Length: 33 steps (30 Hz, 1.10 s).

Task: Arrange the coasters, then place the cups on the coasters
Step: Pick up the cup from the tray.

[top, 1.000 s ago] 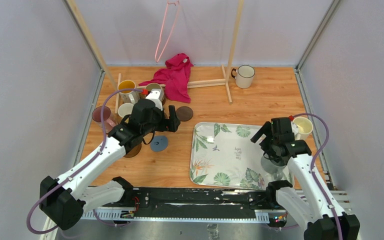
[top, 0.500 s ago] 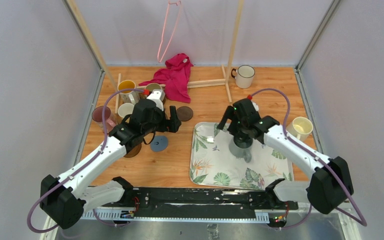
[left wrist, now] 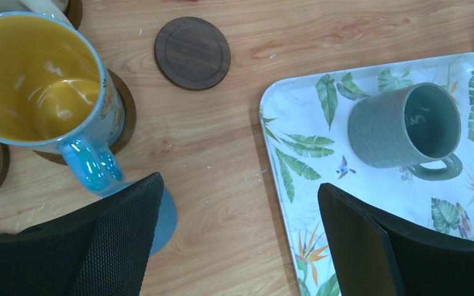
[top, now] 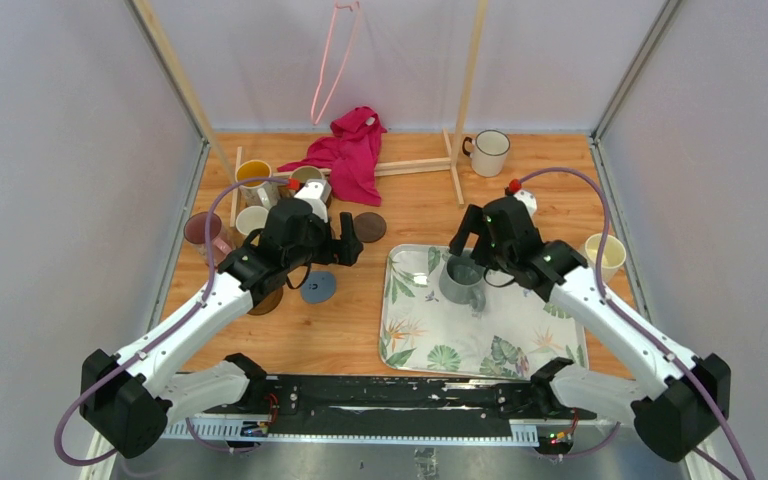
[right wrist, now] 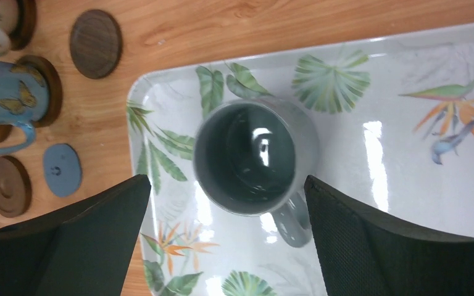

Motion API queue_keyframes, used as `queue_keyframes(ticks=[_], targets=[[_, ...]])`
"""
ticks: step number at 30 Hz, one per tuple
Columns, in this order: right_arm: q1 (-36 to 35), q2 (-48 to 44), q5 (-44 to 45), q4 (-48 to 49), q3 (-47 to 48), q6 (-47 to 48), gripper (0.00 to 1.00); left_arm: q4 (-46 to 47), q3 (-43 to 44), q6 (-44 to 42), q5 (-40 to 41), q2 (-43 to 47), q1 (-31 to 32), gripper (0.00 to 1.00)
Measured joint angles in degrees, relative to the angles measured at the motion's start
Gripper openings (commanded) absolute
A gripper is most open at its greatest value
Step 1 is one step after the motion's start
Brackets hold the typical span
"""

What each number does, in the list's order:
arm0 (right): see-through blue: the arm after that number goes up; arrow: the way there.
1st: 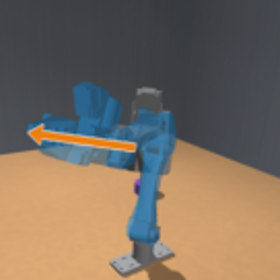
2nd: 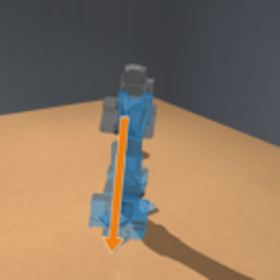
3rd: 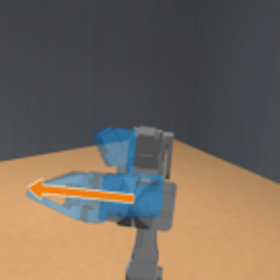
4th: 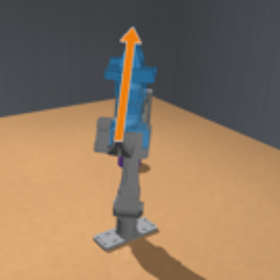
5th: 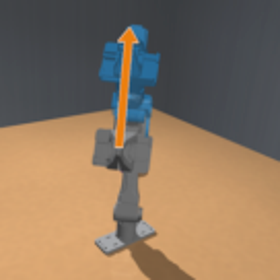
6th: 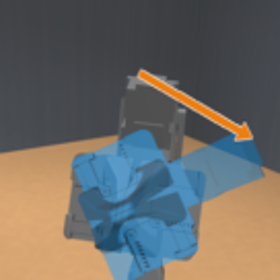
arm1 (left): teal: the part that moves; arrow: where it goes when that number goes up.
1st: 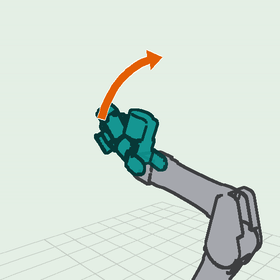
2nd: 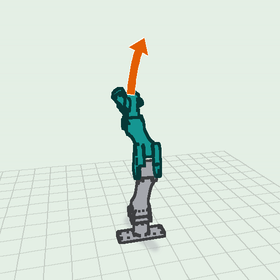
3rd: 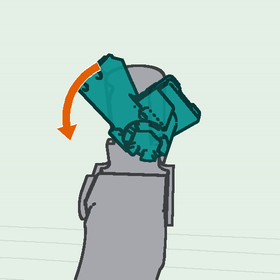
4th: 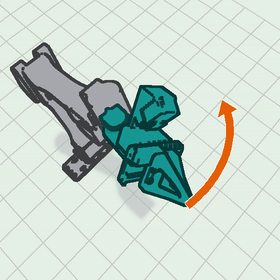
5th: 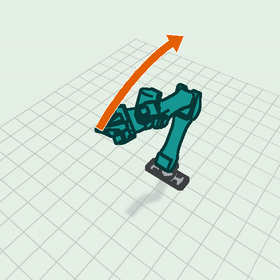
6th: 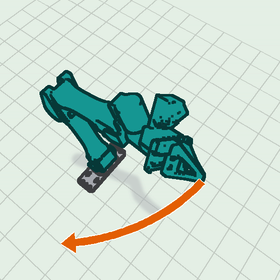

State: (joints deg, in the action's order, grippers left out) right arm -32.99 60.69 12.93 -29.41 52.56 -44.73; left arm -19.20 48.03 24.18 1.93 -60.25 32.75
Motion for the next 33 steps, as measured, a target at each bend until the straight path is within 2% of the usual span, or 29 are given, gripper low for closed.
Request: queue_keyframes(ticks=[9, 13, 22, 33], targets=[[0.1, -7.6, -2.3, 3.4, -14.8, 4.5, 1.00, 0.0, 0.4, 0.0, -0.6, -0.1, 0.0, 1.00], [0.2, -8.3, -3.8, 6.4, -17.4, 5.4, 1.00, 0.0, 0.4, 0.0, -0.7, -0.1, 0.0, 1.00], [-2.3, -4.7, -5.4, 13.0, -18.7, 5.2, 1.00, -0.2, 0.4, 0.1, -0.7, 0.2, 0.0, 1.00], [-15.5, 6.0, -2.2, 14.0, -11.9, 2.3, 1.00, -0.3, 0.4, 0.1, -0.7, 0.9, 0.0, 1.00]])
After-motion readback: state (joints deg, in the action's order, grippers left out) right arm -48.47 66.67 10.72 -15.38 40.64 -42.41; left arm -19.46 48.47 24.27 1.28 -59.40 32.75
